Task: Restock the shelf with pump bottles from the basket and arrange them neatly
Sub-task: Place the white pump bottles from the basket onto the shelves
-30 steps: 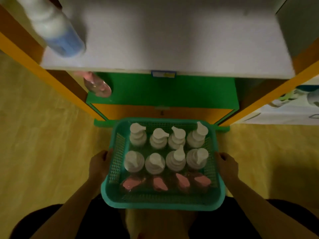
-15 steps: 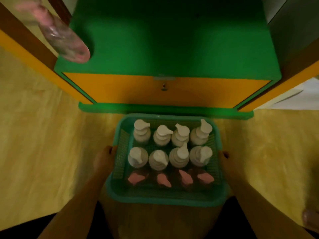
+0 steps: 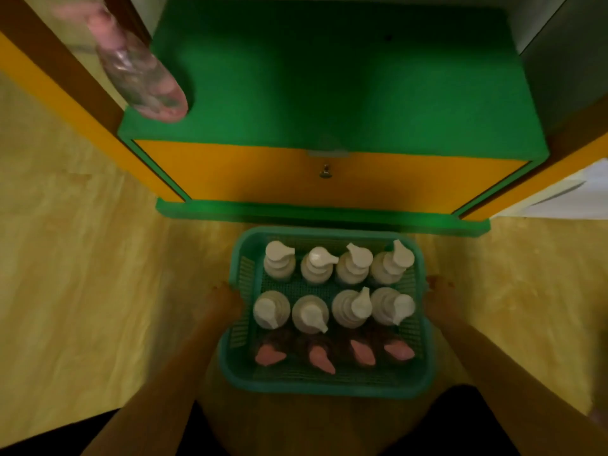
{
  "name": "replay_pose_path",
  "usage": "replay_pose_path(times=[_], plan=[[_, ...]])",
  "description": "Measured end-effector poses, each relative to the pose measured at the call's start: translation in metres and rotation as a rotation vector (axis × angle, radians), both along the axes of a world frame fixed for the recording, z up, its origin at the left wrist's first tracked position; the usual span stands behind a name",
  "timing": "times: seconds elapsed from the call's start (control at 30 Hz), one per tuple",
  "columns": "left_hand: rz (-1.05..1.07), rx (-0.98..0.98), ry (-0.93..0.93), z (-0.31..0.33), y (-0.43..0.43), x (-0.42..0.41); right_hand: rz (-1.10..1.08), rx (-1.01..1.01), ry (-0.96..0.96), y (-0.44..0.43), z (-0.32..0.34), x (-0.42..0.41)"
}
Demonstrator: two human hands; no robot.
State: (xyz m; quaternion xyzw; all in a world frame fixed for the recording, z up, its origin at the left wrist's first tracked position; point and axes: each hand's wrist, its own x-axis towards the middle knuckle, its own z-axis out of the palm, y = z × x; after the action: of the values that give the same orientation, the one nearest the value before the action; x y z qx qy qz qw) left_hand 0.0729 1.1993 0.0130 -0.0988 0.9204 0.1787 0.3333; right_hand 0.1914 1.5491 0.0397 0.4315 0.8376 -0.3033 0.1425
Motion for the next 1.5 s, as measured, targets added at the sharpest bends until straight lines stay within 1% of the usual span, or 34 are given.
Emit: replay_pose_path(times=[0.07, 0.1, 0.13, 0.17, 0.2, 0.27, 0.33, 0.37, 0.43, 0.57, 0.63, 0.73, 0.83, 0.93, 1.03, 1.17, 1.3, 1.5], plan=[[-0.113, 0.009, 0.203, 0.016, 0.007, -0.008, 0.126, 0.215, 0.174, -0.011, 0.023, -0.009], [-0.155, 0.037, 0.314, 0.025, 0.013, -0.01, 0.193, 0.279, 0.25, -0.019, 0.036, -0.014], [-0.218, 0.083, 0.39, 0.031, 0.018, -0.011, 0.293, 0.305, 0.309, -0.029, 0.048, -0.021], [-0.278, 0.155, 0.406, 0.039, 0.024, -0.013, 0.419, 0.261, 0.346, -0.042, 0.06, -0.029], [-0.344, 0.231, 0.379, 0.044, 0.032, -0.015, 0.524, 0.199, 0.364, -0.056, 0.064, -0.038], [-0.467, 0.326, 0.297, 0.048, 0.047, -0.017, 0.696, 0.063, 0.31, -0.084, 0.06, -0.055], [-0.578, 0.294, 0.267, 0.053, 0.058, -0.022, 0.833, 0.04, 0.21, -0.101, 0.052, -0.072], [-0.595, 0.256, 0.27, 0.053, 0.061, -0.026, 0.862, 0.028, 0.164, -0.106, 0.047, -0.078], [-0.612, 0.184, 0.28, 0.054, 0.064, -0.032, 0.889, 0.009, 0.088, -0.114, 0.04, -0.088], [-0.683, 0.115, 0.287, 0.053, 0.066, -0.039, 0.934, 0.12, 0.005, -0.12, 0.03, -0.099], [-0.721, 0.107, 0.297, 0.05, 0.066, -0.039, 0.943, 0.154, -0.008, -0.122, 0.029, -0.102], [-0.764, 0.114, 0.331, 0.051, 0.061, -0.039, 0.952, 0.154, 0.027, -0.124, 0.034, -0.102], [-0.707, 0.216, 0.39, 0.069, 0.05, -0.037, 0.949, 0.192, 0.103, -0.123, 0.056, -0.099], [-0.586, 0.429, 0.492, 0.108, 0.038, -0.033, 0.907, 0.145, 0.202, -0.122, 0.095, -0.094], [-0.462, 0.604, 0.574, 0.162, 0.032, -0.029, 0.83, 0.058, 0.372, -0.119, 0.146, -0.087], [-0.249, 0.862, 0.554, 0.25, 0.034, -0.025, 0.781, 0.095, 0.551, -0.112, 0.223, -0.076], [-0.147, 0.975, 0.657, 0.332, 0.037, -0.017, 0.72, 0.095, 0.642, -0.112, 0.301, -0.07], [-0.151, 0.975, 0.798, 0.437, 0.044, 0.004, 0.697, 0.06, 0.826, -0.11, 0.41, -0.049]])
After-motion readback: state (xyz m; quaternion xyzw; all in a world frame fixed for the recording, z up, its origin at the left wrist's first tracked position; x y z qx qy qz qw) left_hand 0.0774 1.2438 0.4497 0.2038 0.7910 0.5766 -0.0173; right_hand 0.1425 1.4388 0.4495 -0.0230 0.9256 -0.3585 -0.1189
